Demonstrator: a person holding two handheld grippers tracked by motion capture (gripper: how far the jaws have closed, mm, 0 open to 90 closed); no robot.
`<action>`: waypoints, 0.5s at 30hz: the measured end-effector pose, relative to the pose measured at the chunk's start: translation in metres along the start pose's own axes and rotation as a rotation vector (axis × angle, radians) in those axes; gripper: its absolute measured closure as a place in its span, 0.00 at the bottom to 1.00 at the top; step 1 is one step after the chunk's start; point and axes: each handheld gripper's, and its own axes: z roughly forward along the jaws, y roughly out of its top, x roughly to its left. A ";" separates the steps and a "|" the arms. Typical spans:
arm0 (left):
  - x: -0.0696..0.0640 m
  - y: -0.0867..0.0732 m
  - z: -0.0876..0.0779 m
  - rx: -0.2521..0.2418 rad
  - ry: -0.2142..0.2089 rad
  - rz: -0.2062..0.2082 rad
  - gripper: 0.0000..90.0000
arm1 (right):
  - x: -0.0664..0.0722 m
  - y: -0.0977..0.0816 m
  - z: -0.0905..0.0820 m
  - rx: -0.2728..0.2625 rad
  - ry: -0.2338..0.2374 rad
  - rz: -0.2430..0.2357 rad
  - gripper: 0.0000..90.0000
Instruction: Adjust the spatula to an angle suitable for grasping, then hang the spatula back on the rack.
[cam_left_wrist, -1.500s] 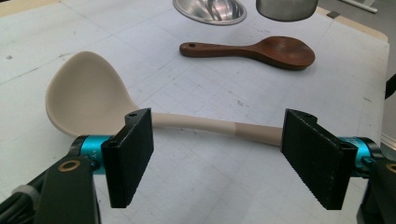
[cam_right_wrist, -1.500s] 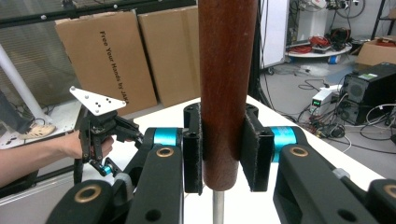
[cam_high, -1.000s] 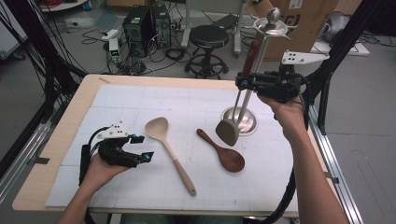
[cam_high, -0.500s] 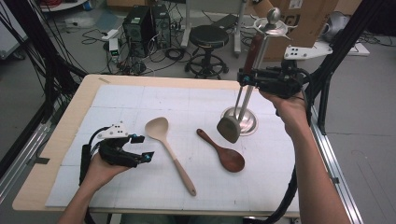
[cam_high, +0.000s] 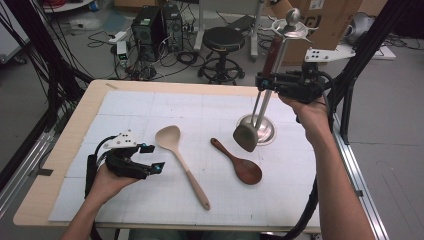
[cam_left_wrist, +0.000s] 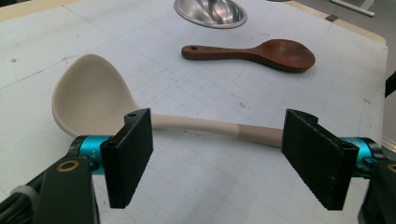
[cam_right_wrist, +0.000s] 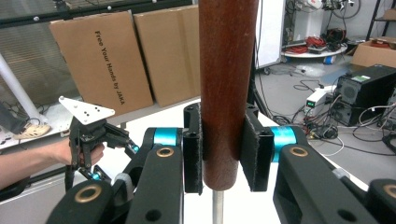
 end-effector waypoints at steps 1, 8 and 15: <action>0.000 0.000 0.000 -0.001 -0.001 0.000 0.29 | -0.001 0.000 0.000 -0.001 -0.002 -0.001 0.81; 0.000 0.000 -0.001 -0.001 0.000 0.005 0.29 | -0.007 0.000 -0.004 0.004 -0.007 0.009 0.81; 0.000 0.000 0.000 -0.002 0.001 0.004 0.29 | -0.013 0.002 -0.007 0.008 -0.015 0.021 0.81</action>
